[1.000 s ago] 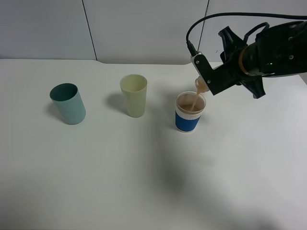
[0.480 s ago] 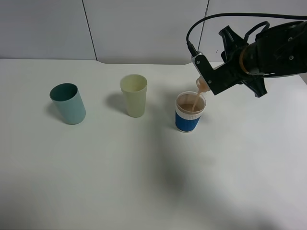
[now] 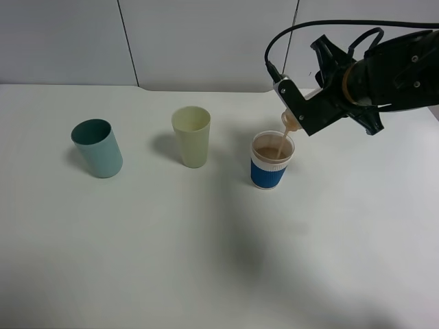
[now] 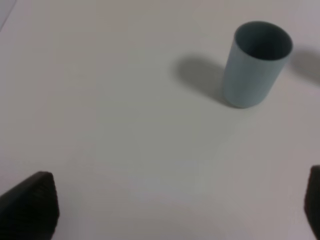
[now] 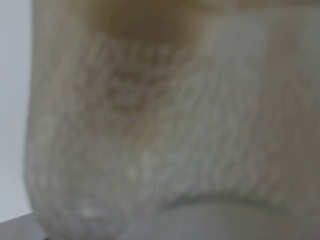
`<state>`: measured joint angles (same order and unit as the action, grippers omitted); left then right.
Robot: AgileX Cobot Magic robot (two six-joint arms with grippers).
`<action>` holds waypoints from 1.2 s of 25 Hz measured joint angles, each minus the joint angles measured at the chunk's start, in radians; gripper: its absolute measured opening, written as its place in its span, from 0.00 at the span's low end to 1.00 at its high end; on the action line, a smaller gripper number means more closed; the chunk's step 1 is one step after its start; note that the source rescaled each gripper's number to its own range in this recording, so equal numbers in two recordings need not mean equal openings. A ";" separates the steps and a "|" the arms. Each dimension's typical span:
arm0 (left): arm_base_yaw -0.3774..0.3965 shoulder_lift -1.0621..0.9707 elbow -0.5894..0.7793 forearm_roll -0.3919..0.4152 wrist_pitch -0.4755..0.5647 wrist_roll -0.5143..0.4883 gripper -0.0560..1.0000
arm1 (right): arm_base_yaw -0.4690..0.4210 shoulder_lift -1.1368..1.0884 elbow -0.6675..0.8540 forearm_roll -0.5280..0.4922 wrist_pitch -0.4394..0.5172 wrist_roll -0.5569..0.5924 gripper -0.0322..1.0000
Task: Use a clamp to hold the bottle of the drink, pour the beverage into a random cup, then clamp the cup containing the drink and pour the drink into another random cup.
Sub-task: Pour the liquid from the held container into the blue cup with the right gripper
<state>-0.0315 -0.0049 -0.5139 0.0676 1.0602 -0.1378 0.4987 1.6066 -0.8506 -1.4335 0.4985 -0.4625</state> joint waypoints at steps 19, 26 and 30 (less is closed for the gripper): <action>0.000 0.000 0.000 0.000 0.000 0.000 1.00 | 0.063 0.000 0.000 -0.100 0.025 0.000 0.05; 0.000 0.000 0.000 0.000 0.000 0.000 1.00 | 0.063 0.000 0.000 -0.155 0.079 0.000 0.05; 0.000 0.000 0.000 0.000 0.000 0.000 1.00 | 0.063 0.000 0.000 -0.185 0.102 0.000 0.05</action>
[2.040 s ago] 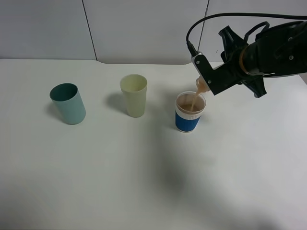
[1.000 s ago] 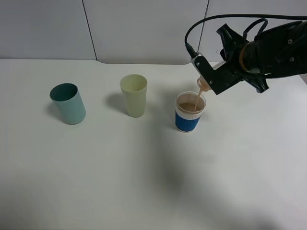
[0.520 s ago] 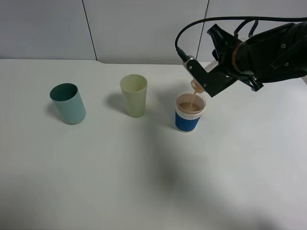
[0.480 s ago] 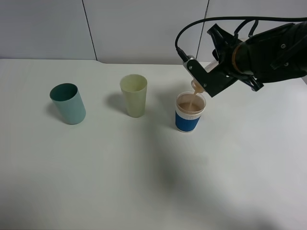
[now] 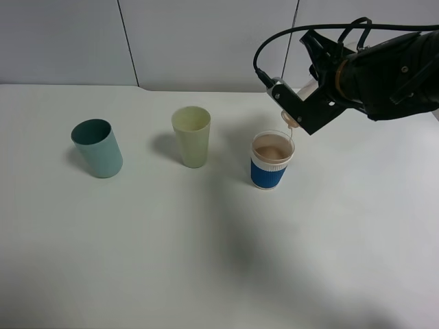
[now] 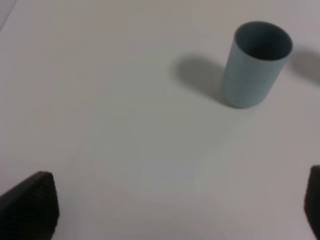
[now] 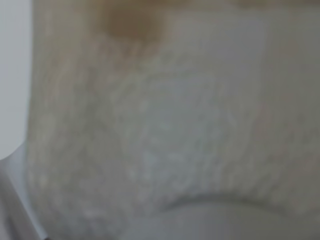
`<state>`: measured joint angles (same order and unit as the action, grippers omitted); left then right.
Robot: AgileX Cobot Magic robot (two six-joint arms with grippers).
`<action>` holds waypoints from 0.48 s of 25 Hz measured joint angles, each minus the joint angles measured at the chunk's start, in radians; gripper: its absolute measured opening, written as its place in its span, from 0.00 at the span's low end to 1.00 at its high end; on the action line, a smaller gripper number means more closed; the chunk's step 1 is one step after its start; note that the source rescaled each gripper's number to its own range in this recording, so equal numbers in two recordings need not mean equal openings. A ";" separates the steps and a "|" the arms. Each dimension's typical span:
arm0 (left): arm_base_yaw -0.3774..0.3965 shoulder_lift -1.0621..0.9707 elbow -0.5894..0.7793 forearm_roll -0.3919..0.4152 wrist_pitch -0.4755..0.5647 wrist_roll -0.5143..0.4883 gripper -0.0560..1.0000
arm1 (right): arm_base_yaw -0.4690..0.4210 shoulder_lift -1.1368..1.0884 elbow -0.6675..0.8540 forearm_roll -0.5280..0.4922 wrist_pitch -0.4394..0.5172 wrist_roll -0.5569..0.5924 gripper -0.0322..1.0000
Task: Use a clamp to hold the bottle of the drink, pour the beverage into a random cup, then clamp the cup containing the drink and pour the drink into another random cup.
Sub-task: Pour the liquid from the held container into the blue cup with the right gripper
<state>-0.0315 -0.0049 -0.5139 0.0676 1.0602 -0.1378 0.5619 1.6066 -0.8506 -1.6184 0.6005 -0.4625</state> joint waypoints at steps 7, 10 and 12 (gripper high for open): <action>0.000 0.000 0.000 0.000 0.000 0.000 1.00 | 0.032 0.000 0.000 -0.023 -0.001 0.000 0.05; 0.000 0.000 0.000 0.000 0.000 0.000 1.00 | 0.046 0.000 0.000 -0.023 -0.001 0.000 0.05; 0.000 0.000 0.000 0.000 0.000 0.000 1.00 | 0.061 0.000 0.000 -0.028 -0.002 0.000 0.05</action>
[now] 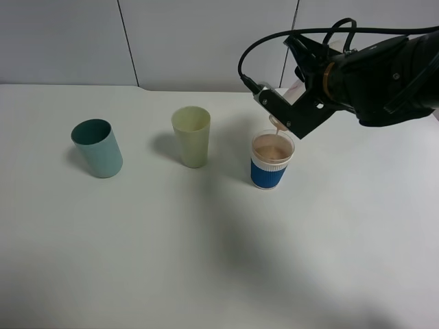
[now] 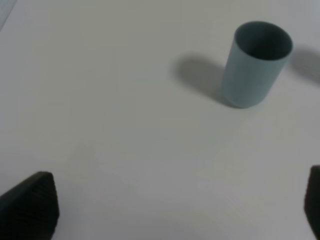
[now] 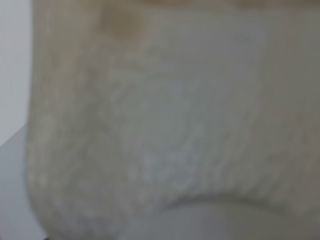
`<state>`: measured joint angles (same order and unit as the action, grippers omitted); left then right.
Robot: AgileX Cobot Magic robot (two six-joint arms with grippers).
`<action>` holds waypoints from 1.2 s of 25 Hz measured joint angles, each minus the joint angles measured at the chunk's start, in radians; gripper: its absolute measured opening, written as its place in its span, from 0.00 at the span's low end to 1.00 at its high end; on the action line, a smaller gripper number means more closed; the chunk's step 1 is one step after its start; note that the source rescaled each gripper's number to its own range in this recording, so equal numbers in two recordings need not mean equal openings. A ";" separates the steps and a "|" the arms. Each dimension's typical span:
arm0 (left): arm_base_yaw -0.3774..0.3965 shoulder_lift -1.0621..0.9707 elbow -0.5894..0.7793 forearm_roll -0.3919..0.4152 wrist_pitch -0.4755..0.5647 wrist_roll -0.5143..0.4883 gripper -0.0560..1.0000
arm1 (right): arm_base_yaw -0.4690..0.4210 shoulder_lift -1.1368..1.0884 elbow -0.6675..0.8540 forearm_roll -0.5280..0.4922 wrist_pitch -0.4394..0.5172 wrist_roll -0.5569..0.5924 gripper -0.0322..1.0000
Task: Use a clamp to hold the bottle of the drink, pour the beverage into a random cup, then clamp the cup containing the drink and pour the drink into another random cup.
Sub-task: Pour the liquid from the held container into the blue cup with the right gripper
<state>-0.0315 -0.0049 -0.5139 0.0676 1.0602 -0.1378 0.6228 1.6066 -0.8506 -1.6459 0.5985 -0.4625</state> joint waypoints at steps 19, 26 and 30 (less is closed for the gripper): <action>0.000 0.000 0.000 0.000 0.000 0.000 1.00 | 0.005 0.000 0.000 -0.069 0.025 0.001 0.05; 0.000 0.000 0.000 0.000 0.000 0.000 1.00 | 0.006 0.000 0.000 -0.079 0.025 0.004 0.05; 0.000 0.000 0.000 0.000 0.000 0.000 1.00 | 0.025 0.000 0.000 -0.081 0.026 0.033 0.05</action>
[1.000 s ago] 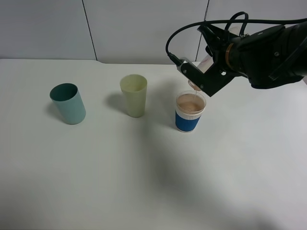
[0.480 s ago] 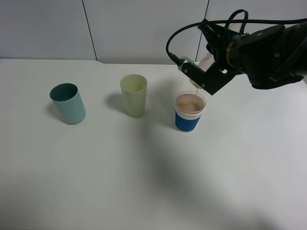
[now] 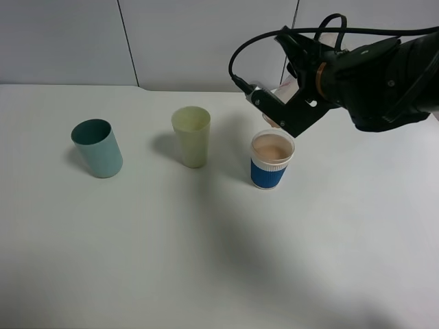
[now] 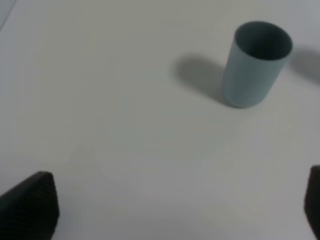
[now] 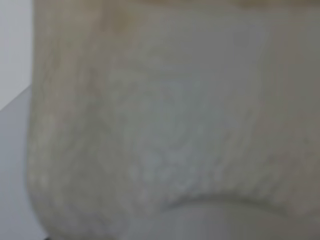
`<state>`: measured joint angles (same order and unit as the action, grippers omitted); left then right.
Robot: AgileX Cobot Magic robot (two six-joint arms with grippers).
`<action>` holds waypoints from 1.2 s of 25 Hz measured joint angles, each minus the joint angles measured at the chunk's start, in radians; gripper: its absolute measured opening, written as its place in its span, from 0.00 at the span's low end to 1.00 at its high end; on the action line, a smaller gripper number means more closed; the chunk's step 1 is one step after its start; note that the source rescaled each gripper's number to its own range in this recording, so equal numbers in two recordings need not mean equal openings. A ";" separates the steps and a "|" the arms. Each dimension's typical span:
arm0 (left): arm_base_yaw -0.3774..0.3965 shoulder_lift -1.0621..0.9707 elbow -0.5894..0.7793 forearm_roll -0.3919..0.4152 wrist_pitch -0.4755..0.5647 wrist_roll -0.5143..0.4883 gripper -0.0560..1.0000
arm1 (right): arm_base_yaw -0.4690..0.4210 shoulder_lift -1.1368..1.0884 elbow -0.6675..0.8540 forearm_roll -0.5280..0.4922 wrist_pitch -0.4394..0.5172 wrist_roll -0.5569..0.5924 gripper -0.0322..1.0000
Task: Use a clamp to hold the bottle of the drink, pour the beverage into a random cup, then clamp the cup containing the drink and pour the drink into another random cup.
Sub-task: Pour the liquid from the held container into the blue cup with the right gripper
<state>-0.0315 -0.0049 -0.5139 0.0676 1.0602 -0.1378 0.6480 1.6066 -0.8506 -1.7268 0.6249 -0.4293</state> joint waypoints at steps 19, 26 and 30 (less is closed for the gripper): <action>0.000 0.000 0.000 0.000 0.000 0.000 1.00 | 0.031 0.000 0.000 -0.007 0.019 0.001 0.04; 0.000 0.000 0.000 0.000 0.000 0.000 1.00 | 0.031 0.000 0.000 -0.007 0.023 0.052 0.04; 0.000 0.000 0.000 0.000 0.000 0.000 1.00 | 0.031 0.000 0.000 -0.007 0.023 0.112 0.04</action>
<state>-0.0315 -0.0049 -0.5139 0.0676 1.0602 -0.1378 0.6785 1.6066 -0.8506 -1.7335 0.6479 -0.3174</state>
